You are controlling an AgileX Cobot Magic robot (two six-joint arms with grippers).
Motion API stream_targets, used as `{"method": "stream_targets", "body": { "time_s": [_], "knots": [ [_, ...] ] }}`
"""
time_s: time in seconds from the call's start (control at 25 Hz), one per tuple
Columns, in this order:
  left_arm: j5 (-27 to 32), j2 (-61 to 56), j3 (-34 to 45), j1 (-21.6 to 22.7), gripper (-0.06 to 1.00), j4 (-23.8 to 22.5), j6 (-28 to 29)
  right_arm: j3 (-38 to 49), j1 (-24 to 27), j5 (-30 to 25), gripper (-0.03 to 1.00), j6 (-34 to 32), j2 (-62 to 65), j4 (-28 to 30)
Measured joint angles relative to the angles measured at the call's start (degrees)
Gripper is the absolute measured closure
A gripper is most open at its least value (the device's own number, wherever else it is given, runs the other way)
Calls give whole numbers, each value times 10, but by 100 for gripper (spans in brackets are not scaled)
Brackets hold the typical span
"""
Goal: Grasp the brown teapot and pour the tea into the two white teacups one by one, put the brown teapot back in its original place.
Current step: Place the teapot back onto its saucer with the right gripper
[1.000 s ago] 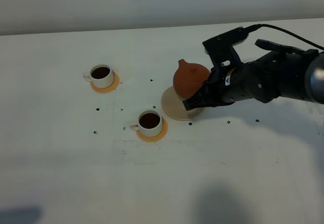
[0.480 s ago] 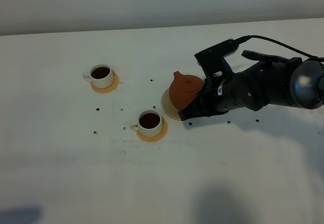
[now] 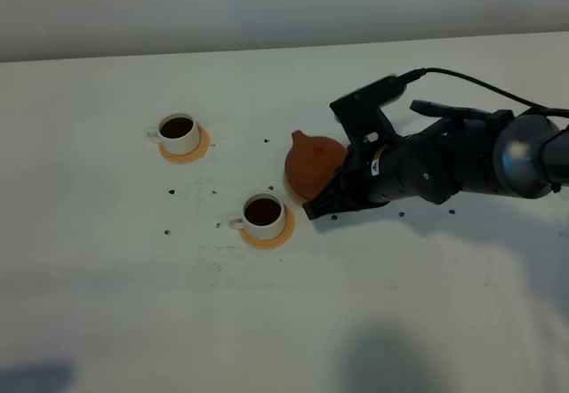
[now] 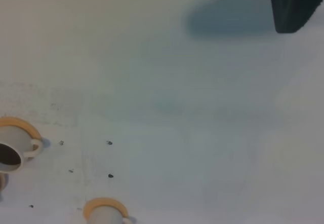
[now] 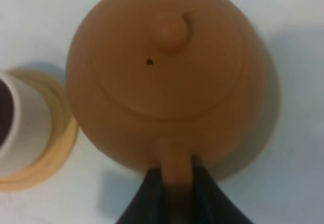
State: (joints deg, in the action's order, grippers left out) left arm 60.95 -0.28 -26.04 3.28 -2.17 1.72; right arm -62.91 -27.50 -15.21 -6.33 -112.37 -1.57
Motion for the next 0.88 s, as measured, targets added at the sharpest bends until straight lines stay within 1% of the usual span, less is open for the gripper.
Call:
{"method": "stream_targets", "body": {
  "time_s": [0.36, 0.56, 0.68, 0.84, 0.88],
  "knots": [
    [0, 0, 0, 0, 59, 0, 0, -1, 0, 5, 88, -3, -11, 2],
    [0, 0, 0, 0, 59, 0, 0, -16, -1, -20, 87, -17, -13, 9],
    [0, 0, 0, 0, 59, 0, 0, -18, -1, -24, 79, -18, -14, 9],
    [0, 0, 0, 0, 59, 0, 0, -18, -1, -29, 59, -24, -12, 9],
    [0, 0, 0, 0, 59, 0, 0, -18, -1, -33, 56, -25, -7, 10]
  ]
}}
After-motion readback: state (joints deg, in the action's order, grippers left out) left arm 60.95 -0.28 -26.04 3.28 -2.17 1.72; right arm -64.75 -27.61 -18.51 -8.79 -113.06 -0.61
